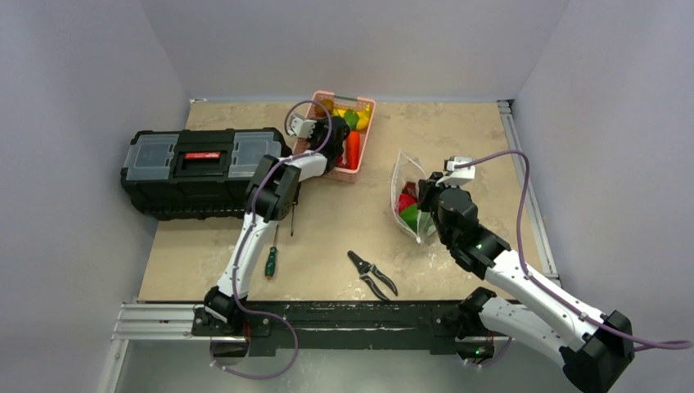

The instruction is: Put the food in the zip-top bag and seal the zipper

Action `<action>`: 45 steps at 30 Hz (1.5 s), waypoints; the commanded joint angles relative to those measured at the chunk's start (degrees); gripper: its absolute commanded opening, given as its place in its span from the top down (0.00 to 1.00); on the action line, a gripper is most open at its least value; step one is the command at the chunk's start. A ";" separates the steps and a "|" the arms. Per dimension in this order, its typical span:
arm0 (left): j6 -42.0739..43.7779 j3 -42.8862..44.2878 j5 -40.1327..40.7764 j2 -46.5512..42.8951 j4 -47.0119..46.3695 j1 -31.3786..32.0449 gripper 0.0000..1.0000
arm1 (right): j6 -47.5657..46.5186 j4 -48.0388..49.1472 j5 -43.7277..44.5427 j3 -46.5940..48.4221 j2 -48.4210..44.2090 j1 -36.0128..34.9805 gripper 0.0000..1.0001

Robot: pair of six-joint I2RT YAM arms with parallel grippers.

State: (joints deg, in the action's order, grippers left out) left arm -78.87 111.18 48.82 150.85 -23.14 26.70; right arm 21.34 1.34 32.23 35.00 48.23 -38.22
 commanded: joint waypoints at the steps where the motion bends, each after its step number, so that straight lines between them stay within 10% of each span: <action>1: -0.62 -4.75 -3.50 -7.20 -3.92 0.88 1.00 | -0.82 2.27 1.17 -0.03 -1.13 0.08 1.00; 17: -3.94 -29.82 -14.90 -21.60 -10.07 10.89 1.00 | -0.32 1.42 0.02 -0.23 -4.36 0.42 1.00; 26: 17.39 -36.84 -21.75 -29.43 -14.00 14.15 0.88 | 0.10 0.80 -0.84 -0.26 -5.50 0.81 1.00; 36: 33.12 -25.96 -53.32 -32.10 6.32 6.14 0.69 | 0.00 1.24 -1.12 -0.28 -4.67 1.12 1.00; 45: 53.37 -9.63 -50.33 -26.13 15.87 6.23 0.57 | 0.17 1.46 -1.27 -0.47 -4.83 1.30 1.00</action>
State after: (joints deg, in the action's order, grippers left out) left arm -37.17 96.75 -1.08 121.69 -9.56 31.73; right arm 21.41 0.82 30.65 34.57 43.86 -37.23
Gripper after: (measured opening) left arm 0.405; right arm 0.004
